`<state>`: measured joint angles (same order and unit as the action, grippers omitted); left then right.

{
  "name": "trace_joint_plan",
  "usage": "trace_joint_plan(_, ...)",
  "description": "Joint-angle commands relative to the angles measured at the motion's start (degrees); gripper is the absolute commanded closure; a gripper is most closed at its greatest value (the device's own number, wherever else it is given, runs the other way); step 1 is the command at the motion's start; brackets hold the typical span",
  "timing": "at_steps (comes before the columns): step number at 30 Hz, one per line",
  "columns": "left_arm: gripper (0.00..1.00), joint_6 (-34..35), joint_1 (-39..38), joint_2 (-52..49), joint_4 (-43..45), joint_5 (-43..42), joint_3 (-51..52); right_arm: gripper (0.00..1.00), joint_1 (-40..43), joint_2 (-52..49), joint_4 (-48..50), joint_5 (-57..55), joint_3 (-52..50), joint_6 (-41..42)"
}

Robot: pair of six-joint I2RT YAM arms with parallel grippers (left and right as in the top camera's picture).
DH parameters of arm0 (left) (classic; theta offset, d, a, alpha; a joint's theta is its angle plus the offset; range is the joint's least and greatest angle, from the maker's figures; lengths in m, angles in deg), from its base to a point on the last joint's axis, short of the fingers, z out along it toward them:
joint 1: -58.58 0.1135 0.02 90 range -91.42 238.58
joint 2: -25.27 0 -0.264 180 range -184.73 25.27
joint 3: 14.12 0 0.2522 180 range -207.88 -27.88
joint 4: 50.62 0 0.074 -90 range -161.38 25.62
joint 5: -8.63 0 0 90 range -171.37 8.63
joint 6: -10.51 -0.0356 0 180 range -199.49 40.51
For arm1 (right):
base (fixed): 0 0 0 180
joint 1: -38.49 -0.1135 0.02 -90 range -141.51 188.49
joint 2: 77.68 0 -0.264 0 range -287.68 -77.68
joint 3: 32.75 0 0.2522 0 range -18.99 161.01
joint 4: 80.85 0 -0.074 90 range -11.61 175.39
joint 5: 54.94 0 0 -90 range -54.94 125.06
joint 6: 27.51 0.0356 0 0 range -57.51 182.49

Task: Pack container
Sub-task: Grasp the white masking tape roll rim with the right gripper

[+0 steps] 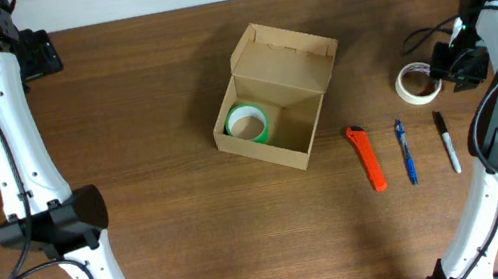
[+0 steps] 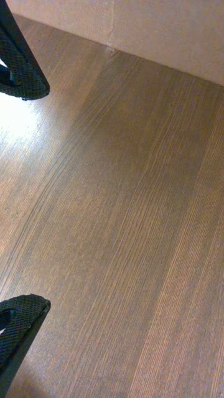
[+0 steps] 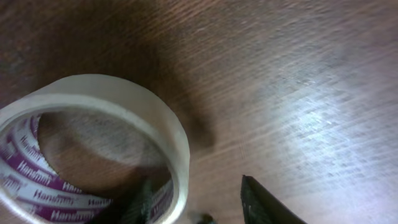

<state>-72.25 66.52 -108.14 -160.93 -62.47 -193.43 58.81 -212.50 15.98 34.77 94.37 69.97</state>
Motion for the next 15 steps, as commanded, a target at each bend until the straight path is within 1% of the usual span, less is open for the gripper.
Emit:
trace_joint_plan(1,0.0,-0.5,0.1,0.3,-0.1,0.0,-0.2,0.58,-0.1,-1.7,0.8,1.0,0.0,0.5)
trace_joint_plan(4,0.0,-0.5,0.1,0.3,-0.1,0.0,-0.2,0.66,-0.2,-2.3,1.5,1.0,0.0,0.6)
trace_joint_plan(9,0.0,-0.5,0.1,0.3,-0.1,0.0,-0.2,0.69,-0.2,-3.2,2.4,1.1,0.0,1.9)
trace_joint_plan(11,0.0,-0.5,0.1,0.3,-0.1,0.0,-0.2,0.81,-0.2,-3.5,2.5,1.2,0.0,2.1)
trace_joint_plan(13,0.0,-0.5,0.1,0.3,-0.1,0.0,-0.2,0.96,-0.2,-3.5,2.6,1.2,0.0,2.1)
trace_joint_plan(15,0.0,-0.5,0.1,0.3,-0.1,0.0,-0.2,0.96,-0.2,-3.5,2.6,1.2,0.0,2.1)
